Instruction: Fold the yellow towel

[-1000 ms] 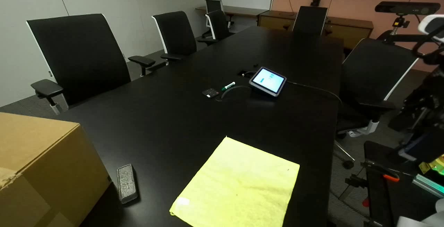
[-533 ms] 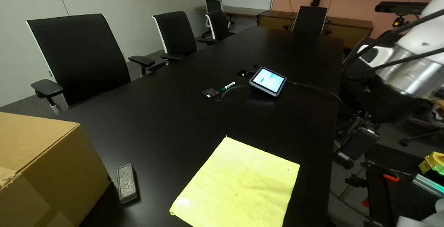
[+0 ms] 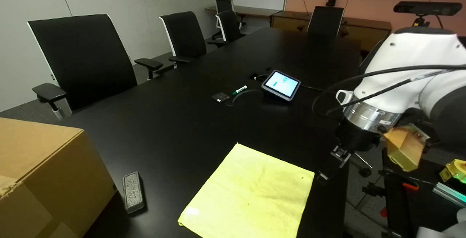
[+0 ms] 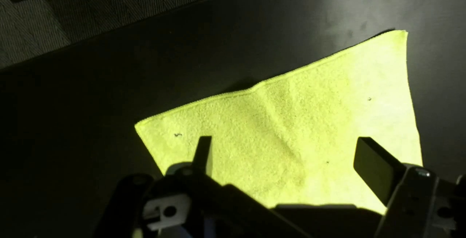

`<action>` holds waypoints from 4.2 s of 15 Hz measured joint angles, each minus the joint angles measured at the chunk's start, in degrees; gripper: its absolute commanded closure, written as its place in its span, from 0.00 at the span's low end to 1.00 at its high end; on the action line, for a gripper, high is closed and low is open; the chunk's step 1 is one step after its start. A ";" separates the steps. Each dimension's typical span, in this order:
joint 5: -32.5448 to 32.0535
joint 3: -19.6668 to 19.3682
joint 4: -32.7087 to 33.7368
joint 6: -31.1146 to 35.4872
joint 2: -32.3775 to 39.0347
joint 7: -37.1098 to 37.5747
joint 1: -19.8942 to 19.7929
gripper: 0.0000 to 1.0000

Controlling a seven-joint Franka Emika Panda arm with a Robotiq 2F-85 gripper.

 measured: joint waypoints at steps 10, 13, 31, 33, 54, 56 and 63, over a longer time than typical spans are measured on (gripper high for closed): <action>25.05 -0.77 0.25 12.97 18.34 -14.88 -3.91 0.00; 34.83 1.99 0.59 13.79 19.61 -20.82 -8.14 0.00; 23.57 -9.23 14.79 12.99 35.91 -26.57 -7.68 0.00; 17.67 -11.20 16.78 11.68 36.92 -23.01 -6.95 0.00; 0.18 -11.81 28.02 -4.79 41.73 -13.24 -4.06 0.33; 0.15 -11.35 28.38 -5.85 41.42 -13.24 -3.93 0.51; -1.11 -10.88 28.87 -9.94 39.34 -12.97 -2.00 0.93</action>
